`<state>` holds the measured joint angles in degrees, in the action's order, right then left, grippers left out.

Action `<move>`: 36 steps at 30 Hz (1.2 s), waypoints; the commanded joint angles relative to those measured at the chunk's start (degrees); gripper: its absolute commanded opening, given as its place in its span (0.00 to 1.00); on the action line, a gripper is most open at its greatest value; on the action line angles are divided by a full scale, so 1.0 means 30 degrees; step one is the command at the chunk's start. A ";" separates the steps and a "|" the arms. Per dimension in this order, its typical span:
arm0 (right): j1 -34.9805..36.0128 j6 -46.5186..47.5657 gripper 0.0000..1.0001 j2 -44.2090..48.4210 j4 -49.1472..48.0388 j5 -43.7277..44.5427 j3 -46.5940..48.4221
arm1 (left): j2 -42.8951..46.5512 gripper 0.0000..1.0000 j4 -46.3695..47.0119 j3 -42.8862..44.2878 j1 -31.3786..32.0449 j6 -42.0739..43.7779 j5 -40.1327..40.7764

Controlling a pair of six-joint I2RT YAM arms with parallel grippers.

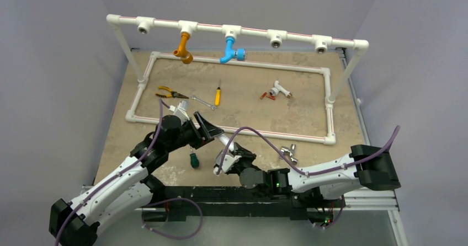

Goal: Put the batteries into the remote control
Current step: Adjust the remote control.

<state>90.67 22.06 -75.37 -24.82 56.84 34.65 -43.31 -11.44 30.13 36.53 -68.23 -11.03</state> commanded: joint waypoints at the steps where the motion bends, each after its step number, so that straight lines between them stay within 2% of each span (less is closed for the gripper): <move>1: 0.0146 -0.0556 0.00 0.0023 0.0007 -0.0263 0.0954 | -0.0137 0.68 0.0853 0.0518 0.0099 -0.0486 0.0015; 5: 0.0245 -0.0557 0.00 -0.0113 0.0202 -0.0459 0.1132 | -0.0271 0.65 0.0920 0.0489 0.0105 -0.0556 -0.0038; 12: 0.0351 -0.0489 0.00 -0.0518 0.0572 -0.0472 0.1408 | -0.0121 0.50 0.1684 0.0124 0.0104 -0.0736 -0.0071; 19: 0.0394 -0.0451 0.00 -0.0762 0.0715 -0.0475 0.1486 | -0.0263 0.42 0.2122 0.0008 0.0120 -0.0731 -0.0480; 22: 0.0416 -0.0426 0.01 -0.0914 0.0714 -0.0412 0.1586 | -0.0214 0.32 0.2257 -0.0016 0.0098 -0.0636 -0.0538; 26: 0.0394 -0.0693 0.04 -0.0831 0.0804 -0.0668 0.1704 | -0.0248 0.08 0.2921 -0.0269 0.0113 -0.0548 -0.0853; 27: 0.0399 -0.0813 0.06 -0.0719 0.0949 -0.0944 0.1733 | -0.0220 0.01 0.3182 -0.0369 0.0114 -0.0538 -0.0915; 30: 0.0395 -0.1426 0.14 -0.0251 0.1694 -0.2021 0.1864 | -0.0020 0.00 0.4707 -0.0942 0.0098 -0.0548 -0.1097; 32: 0.0394 -0.2003 0.28 0.0162 0.2055 -0.2679 0.1886 | 0.0171 0.00 0.5159 -0.1326 0.0120 -0.0574 -0.1112; 33: 0.0391 -0.2343 0.38 0.0401 0.2197 -0.3045 0.1854 | 0.0257 0.00 0.5150 -0.1395 0.0099 -0.0536 -0.1046; 36: 0.0399 -0.3603 0.55 0.1548 0.2451 -0.4238 0.1581 | 0.0539 0.00 0.5050 -0.1508 0.0118 -0.0225 -0.0836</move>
<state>91.50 17.63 -76.05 -17.19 51.53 37.39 -43.62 -3.25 25.67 36.53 -71.44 -12.45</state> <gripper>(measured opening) 0.478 0.280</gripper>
